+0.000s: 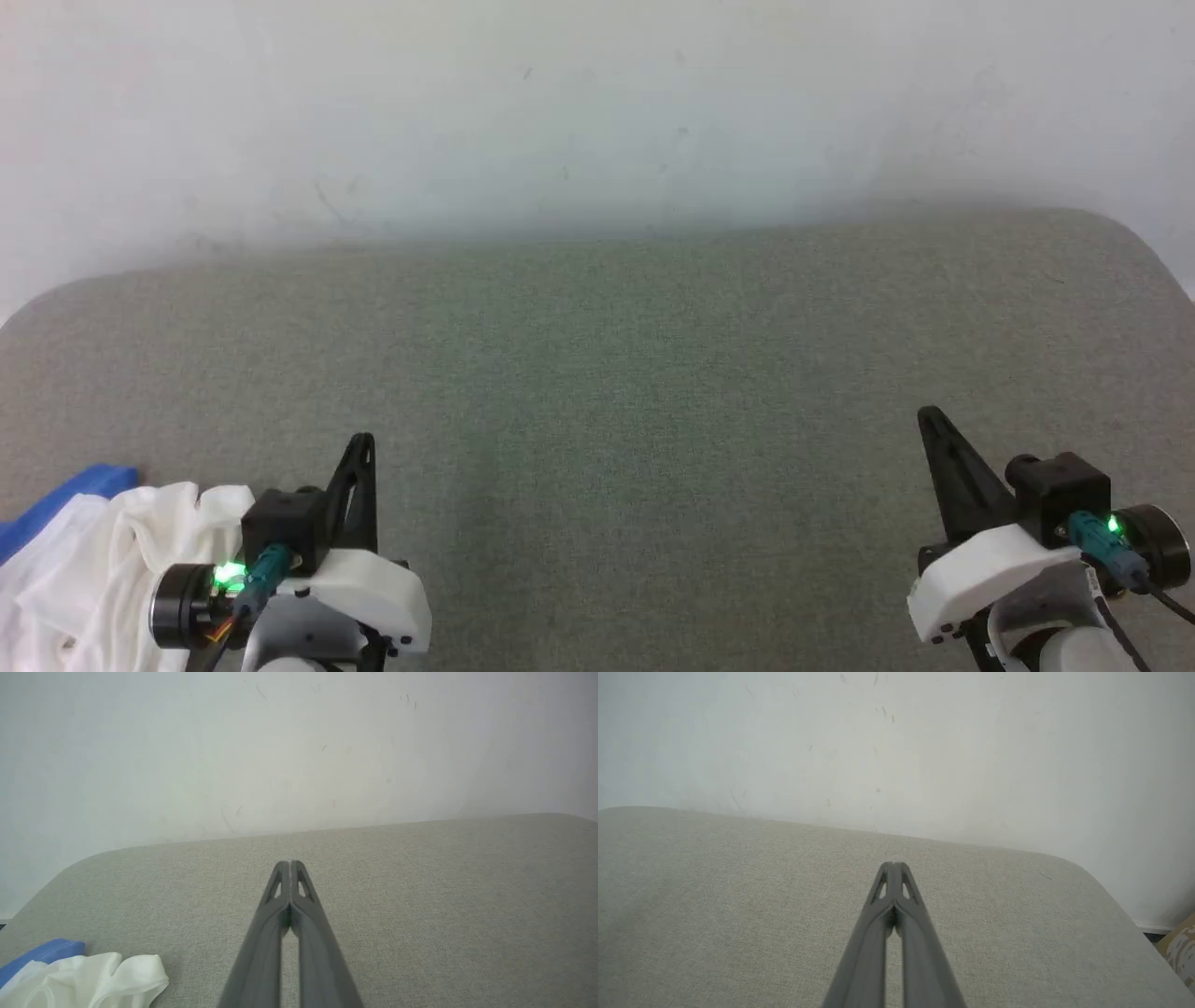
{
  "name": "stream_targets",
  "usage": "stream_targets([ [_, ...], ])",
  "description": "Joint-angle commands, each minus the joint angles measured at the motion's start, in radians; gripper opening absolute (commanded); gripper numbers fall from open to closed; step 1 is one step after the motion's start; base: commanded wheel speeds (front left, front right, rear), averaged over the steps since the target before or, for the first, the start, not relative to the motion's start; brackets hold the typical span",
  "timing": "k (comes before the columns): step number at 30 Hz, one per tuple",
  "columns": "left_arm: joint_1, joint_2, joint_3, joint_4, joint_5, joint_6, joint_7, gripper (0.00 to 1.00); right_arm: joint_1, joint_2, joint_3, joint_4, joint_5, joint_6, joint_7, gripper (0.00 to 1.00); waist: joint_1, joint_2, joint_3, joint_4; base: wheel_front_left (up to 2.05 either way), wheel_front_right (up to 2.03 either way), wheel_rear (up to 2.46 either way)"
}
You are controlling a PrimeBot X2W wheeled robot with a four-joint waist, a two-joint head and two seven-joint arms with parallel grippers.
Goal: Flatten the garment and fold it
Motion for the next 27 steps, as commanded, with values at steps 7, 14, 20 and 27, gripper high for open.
stream_targets([
  [7, -0.012, -0.002, 0.004, -0.005, 0.007, -0.008, 0.0, 0.0, -0.006, 0.003, -0.002, -0.004, -0.008, -0.001, 0.001, 0.0, 0.0, -0.0001, 0.0, 0.0, 0.0, 0.0, 0.0],
  [14, -0.012, -0.002, 0.004, -0.005, 0.007, -0.008, 0.0, 0.0, -0.006, 0.003, -0.002, -0.004, -0.008, -0.001, 0.001, 0.0, 0.0, -0.0001, 0.0, 0.0, 0.0, 0.0, 0.0],
  [20, 0.0, 0.0, 0.0, 0.001, 0.0, 0.0, 0.0, 1.0, 0.0, 0.0, 0.0, 0.0, 0.0, 0.0, 0.0, 1.0, 0.0, -0.0001, 0.0, 0.0, 0.0, 0.0, 0.0],
  [27, -0.003, 0.0, -0.001, 0.008, -0.01, -0.003, -0.011, 1.0, -0.001, -0.001, 0.0, 0.007, 0.005, 0.0, -0.01, 1.0, 0.0, -0.0001, 0.0, -0.001, 0.0, 0.0, 0.0],
])
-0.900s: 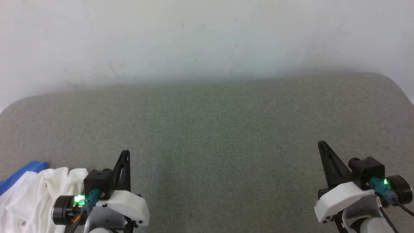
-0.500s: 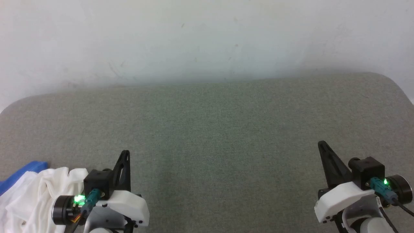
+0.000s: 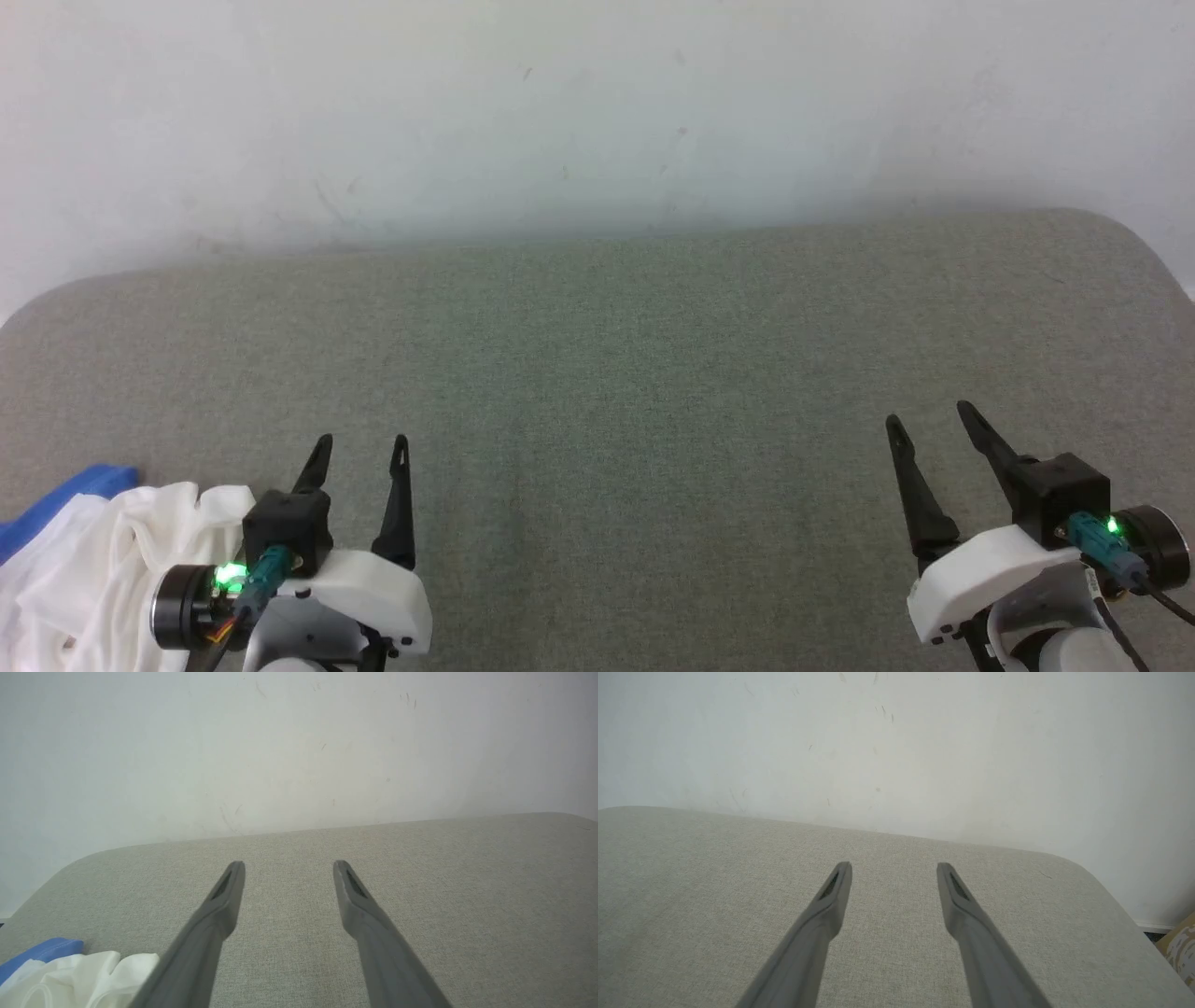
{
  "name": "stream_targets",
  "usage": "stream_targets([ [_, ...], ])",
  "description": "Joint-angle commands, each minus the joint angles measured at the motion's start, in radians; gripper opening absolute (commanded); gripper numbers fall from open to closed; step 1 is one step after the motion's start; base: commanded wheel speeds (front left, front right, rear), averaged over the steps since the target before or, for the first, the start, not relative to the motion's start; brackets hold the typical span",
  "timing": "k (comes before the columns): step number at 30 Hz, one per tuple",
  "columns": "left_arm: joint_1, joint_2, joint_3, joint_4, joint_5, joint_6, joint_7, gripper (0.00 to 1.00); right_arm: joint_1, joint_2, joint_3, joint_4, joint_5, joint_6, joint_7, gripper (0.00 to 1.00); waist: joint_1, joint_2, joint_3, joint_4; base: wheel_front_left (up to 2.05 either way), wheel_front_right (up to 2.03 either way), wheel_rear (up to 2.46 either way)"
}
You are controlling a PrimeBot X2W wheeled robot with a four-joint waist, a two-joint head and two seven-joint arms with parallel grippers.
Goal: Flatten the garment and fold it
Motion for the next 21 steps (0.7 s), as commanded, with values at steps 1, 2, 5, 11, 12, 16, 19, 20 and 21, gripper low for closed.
stream_targets([
  [1, -0.004, 0.0, 0.001, 0.005, -0.011, -0.004, -0.012, 1.0, -0.002, 0.0, 0.0, 0.004, 0.005, 0.0, -0.011, 1.0, 0.0, -0.0001, 0.0, 0.0, 0.0, 0.0, 0.0],
  [2, -0.005, 0.0, 0.001, 0.005, -0.013, -0.005, -0.015, 1.0, -0.002, 0.0, 0.0, 0.006, 0.006, 0.0, -0.013, 1.0, 0.0, -0.0001, 0.0, 0.0, 0.0, 0.0, 0.0],
  [5, -0.006, 0.0, 0.001, 0.007, -0.017, -0.006, -0.019, 1.0, -0.003, 0.0, -0.001, 0.008, 0.008, 0.0, -0.017, 1.0, 0.0, -0.0001, 0.001, 0.001, 0.0, 0.0, 0.0],
  [11, -0.011, 0.0, 0.004, 0.013, -0.031, -0.009, -0.031, 1.0, -0.006, 0.0, -0.002, 0.016, 0.015, 0.0, -0.029, 1.0, 0.0, -0.0001, 0.001, 0.009, 0.0, 0.0, 0.0],
  [12, -0.011, 0.0, 0.005, 0.014, -0.033, -0.01, -0.033, 1.0, -0.006, 0.0, -0.002, 0.017, 0.016, 0.0, -0.031, 1.0, 0.0, -0.0001, 0.001, 0.011, 0.0, 0.0, 0.0],
  [16, -0.013, 0.0, 0.011, 0.018, -0.044, -0.012, -0.042, 1.0, -0.008, 0.0, -0.002, 0.021, 0.019, 0.0, -0.039, 1.0, 0.0, -0.0001, 0.002, 0.022, 0.0, 0.0, 0.0],
  [19, -0.013, 0.0, 0.017, 0.02, -0.052, -0.013, -0.048, 1.0, -0.01, 0.001, -0.002, 0.024, 0.022, 0.0, -0.044, 1.0, 0.0, -0.0001, 0.001, 0.034, 0.0, 0.0, 0.0],
  [20, -0.013, 0.0, 0.018, 0.021, -0.055, -0.014, -0.05, 1.0, -0.01, 0.001, -0.002, 0.025, 0.023, 0.0, -0.046, 1.0, 0.0, -0.0001, 0.002, 0.039, 0.0, 0.0, 0.0],
  [21, -0.014, 0.0, 0.02, 0.022, -0.058, -0.014, -0.052, 1.0, -0.01, 0.001, -0.003, 0.026, 0.024, 0.0, -0.048, 1.0, 0.0, -0.0001, 0.002, 0.044, 0.0, 0.0, 0.0],
])
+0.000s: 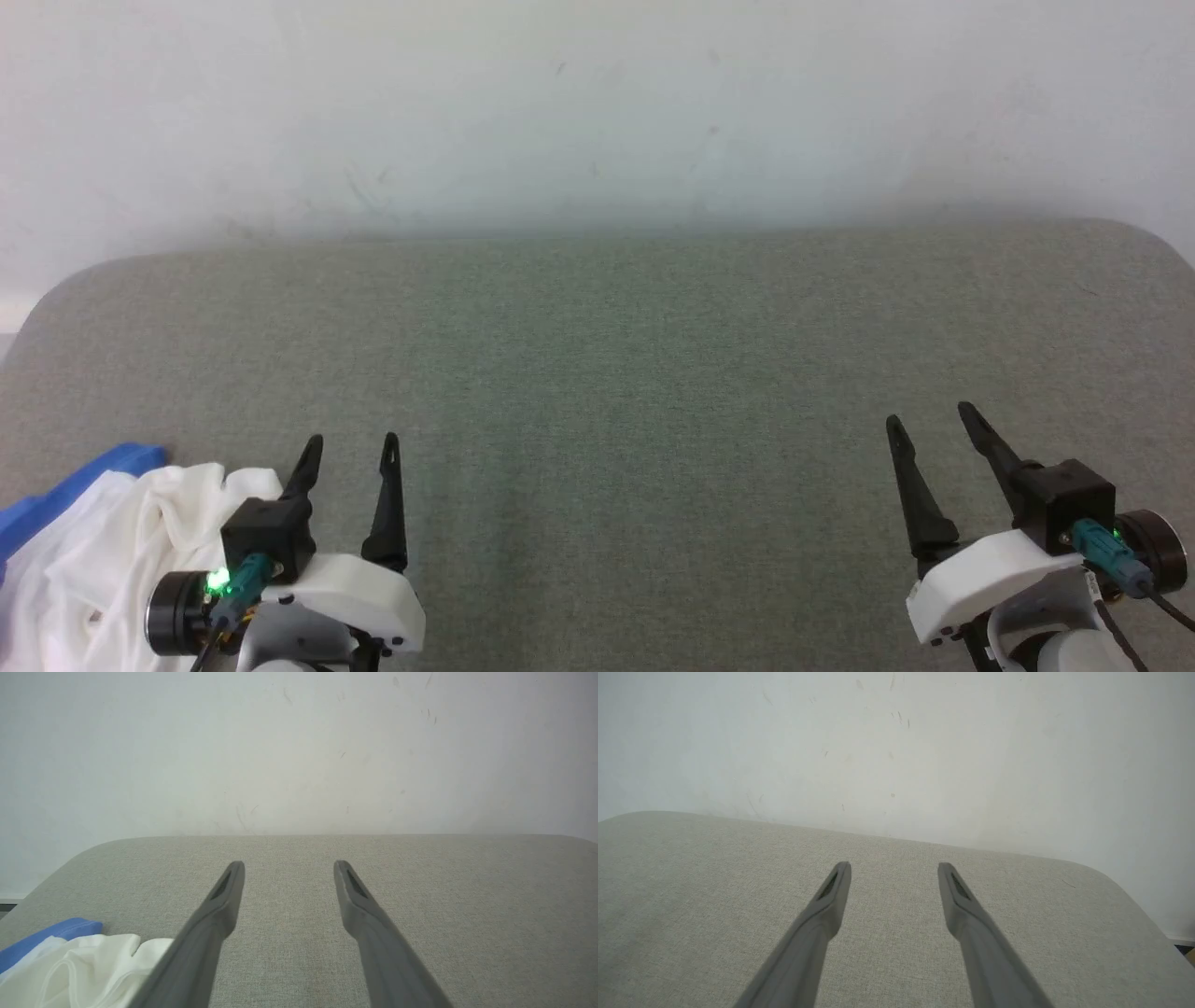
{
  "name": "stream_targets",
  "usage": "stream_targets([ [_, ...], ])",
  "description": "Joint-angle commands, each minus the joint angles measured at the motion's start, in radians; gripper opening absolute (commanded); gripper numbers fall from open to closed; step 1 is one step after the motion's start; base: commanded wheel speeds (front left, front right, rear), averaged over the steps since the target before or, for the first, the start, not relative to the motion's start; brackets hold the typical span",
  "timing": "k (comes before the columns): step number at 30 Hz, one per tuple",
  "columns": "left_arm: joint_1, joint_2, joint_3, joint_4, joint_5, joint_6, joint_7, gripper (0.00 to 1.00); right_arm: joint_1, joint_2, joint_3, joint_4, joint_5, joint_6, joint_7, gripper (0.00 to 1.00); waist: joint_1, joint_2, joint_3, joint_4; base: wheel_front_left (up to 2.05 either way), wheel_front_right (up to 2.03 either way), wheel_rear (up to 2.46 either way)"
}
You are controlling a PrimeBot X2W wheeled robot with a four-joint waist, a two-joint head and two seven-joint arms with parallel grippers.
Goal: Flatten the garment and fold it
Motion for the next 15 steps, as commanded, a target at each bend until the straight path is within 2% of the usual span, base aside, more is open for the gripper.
stream_targets([
  [1, -0.014, 0.0, 0.008, 0.005, -0.012, -0.007, -0.01, 1.0, -0.01, 0.001, -0.001, 0.004, 0.006, 0.0, -0.01, 1.0, 0.0, -0.0001, 0.0, 0.012, 0.0, 0.0, 0.0],
  [15, -0.019, -0.001, 0.036, 0.014, -0.055, -0.011, -0.039, 1.0, -0.015, 0.001, 0.005, 0.006, 0.012, 0.0, -0.024, 1.0, 0.0, -0.0001, 0.001, 0.102, 0.0, 0.0, 0.0],
])
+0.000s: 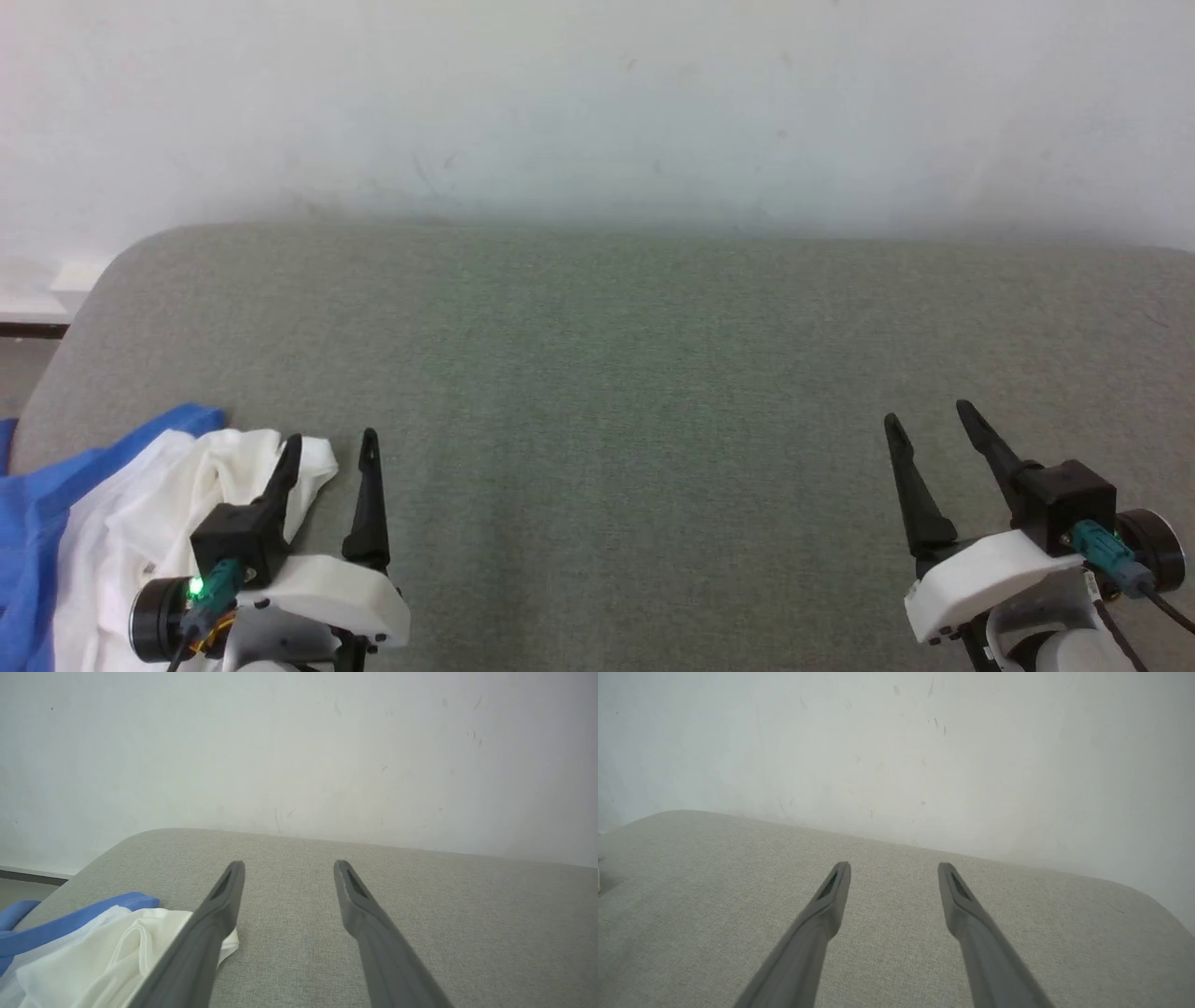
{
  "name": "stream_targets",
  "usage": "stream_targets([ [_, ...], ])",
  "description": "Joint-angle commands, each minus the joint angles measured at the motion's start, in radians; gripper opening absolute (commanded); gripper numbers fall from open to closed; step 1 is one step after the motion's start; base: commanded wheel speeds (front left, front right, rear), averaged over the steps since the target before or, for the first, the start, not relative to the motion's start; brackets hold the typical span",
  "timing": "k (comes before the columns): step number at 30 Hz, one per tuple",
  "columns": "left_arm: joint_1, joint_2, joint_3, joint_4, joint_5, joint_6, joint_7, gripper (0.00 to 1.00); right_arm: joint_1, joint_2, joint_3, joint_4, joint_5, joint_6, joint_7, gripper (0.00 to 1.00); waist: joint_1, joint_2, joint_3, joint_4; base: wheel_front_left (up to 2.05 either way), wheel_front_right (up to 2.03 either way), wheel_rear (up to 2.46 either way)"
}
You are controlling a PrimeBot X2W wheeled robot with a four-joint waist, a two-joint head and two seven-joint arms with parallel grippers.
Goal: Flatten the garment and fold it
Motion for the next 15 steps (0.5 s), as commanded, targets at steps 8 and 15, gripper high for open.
stream_targets([
  [8, -0.018, -0.001, 0.027, 0.015, -0.029, -0.01, -0.025, 1.0, -0.018, 0.001, 0.01, -0.004, 0.009, 0.0, -0.017, 1.0, 0.0, -0.0001, 0.003, 0.077, 0.0, 0.0, 0.0],
  [15, -0.021, -0.001, 0.047, 0.022, -0.053, -0.008, -0.04, 1.0, -0.023, 0.002, 0.018, -0.019, 0.014, 0.0, -0.021, 1.0, 0.0, -0.0001, 0.013, 0.136, 0.0, 0.0, 0.0],
])
